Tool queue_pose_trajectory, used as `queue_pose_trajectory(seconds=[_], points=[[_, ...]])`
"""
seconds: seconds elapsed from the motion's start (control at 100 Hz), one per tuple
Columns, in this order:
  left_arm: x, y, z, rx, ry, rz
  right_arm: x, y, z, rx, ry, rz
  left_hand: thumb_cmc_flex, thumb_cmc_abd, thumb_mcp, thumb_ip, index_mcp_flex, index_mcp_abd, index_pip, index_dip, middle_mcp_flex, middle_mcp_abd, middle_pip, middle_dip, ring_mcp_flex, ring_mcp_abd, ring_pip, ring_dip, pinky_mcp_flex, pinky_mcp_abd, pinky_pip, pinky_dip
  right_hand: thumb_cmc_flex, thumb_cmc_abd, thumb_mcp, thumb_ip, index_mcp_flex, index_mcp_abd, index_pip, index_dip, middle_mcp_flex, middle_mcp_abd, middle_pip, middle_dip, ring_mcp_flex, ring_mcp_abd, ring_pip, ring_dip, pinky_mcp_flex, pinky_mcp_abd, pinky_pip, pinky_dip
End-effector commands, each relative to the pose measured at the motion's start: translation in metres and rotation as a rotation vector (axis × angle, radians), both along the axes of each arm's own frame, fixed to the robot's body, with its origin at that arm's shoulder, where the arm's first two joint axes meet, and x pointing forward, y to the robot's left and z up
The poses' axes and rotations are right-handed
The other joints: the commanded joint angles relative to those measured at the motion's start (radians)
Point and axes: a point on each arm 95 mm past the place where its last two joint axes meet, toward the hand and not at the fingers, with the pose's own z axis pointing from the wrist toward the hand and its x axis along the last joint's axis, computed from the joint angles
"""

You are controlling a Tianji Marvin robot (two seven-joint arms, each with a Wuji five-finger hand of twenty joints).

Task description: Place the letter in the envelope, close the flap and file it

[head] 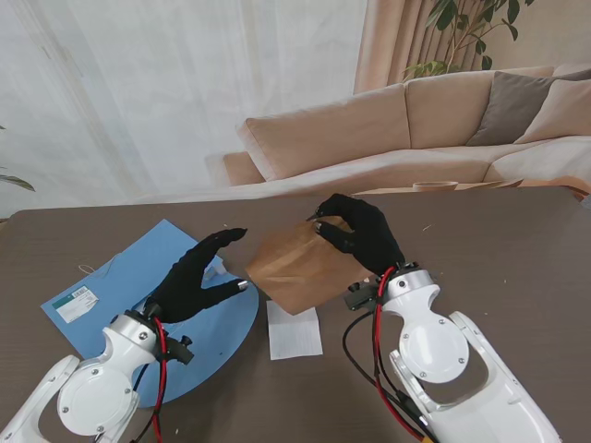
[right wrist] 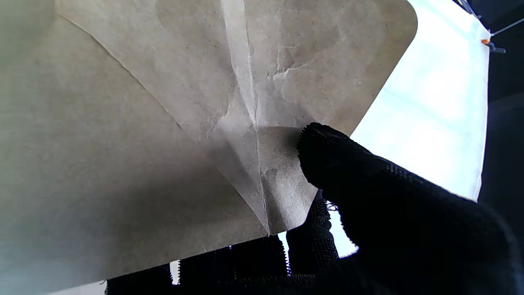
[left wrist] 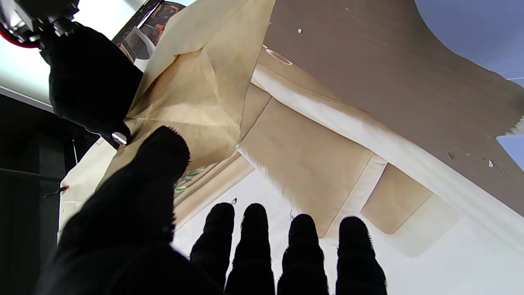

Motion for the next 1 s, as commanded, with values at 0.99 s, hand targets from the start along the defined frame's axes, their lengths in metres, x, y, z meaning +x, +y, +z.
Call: queue_pose_trajectory(seconds=[0.99], points=[[0.002,-0.023,0.009,-0.153,0.087,-0.014,-0.001,0.027,-0.012,0.082,0.041,0.097,0.472,0.147,-0.357,0.015,0.565,0.02,0.331,0.243,0.634,0.149,0.209,0.281,0.381,0.197,0.459,0.166,0.1,0.156,0.5,0.079,0.034,0.025,-0.007,0.041,-0.011,0.006,0.01,0.029,-0.019,0.004,0.021,0.011,-0.005,0.019,0.014,0.024,-0.02,-0.001,0.026,0.036]])
